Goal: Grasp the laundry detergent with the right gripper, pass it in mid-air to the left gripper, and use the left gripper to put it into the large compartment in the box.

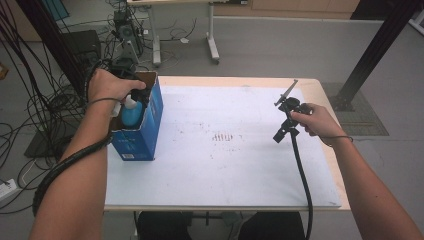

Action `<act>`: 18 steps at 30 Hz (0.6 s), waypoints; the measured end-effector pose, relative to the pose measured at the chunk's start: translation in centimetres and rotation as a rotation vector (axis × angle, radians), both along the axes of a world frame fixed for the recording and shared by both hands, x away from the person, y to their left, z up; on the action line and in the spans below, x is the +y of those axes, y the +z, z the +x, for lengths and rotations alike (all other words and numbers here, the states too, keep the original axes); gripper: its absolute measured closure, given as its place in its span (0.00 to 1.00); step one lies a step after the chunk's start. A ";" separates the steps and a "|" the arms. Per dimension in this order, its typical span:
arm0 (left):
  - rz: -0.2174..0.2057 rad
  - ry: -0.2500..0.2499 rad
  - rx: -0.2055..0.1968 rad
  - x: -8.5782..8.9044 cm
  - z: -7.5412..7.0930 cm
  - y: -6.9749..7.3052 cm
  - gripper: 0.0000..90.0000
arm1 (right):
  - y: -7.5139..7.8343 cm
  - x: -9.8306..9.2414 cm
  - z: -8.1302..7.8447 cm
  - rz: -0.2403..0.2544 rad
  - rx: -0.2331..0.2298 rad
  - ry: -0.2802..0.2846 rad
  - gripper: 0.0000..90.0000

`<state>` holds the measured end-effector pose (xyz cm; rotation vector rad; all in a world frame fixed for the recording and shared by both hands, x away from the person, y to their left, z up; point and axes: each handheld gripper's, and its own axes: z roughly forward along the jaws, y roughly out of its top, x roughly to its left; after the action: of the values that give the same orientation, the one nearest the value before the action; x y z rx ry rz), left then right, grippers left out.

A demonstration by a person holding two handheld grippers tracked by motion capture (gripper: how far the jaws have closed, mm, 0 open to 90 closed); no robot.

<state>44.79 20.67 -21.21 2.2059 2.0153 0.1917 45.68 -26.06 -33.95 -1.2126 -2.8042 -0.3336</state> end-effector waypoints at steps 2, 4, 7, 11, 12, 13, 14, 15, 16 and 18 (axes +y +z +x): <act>0.002 -0.002 -0.001 0.0 -0.1 0.3 0.27 | 0.0 0.0 0.0 0.000 -0.001 0.002 0.04; 0.007 -0.001 0.001 0.0 -0.2 0.7 0.25 | 0.0 0.0 0.0 -0.002 -0.001 0.004 0.04; 0.019 0.006 -0.005 0.2 -0.3 1.4 0.24 | 0.0 0.0 0.0 -0.002 -0.002 0.003 0.04; 0.024 0.004 -0.014 0.2 -0.6 2.5 0.21 | 0.0 0.1 0.0 -0.002 0.001 0.004 0.04; 0.023 0.002 -0.016 0.2 -0.7 2.7 0.20 | 0.0 0.2 0.0 -0.003 0.001 0.005 0.04; 0.024 0.000 -0.017 0.1 -0.8 3.0 0.20 | 0.0 0.2 0.0 -0.003 0.000 0.007 0.04; 0.026 0.000 -0.015 0.1 -0.8 3.2 0.18 | 0.0 0.2 0.0 -0.003 0.001 0.003 0.04; 0.027 0.001 -0.015 0.1 -0.9 3.5 0.17 | 0.0 0.2 0.0 -0.003 0.002 0.003 0.04; 0.030 -0.002 -0.017 0.0 -1.0 3.7 0.16 | 0.0 0.2 0.1 -0.002 0.004 0.001 0.04; 0.038 -0.003 -0.026 0.0 -1.2 4.3 0.14 | 0.0 0.2 0.1 -0.002 0.002 0.002 0.04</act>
<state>43.61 20.65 -16.91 2.2169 2.0107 0.2593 45.76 -25.82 -33.98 -1.2103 -2.8042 -0.3287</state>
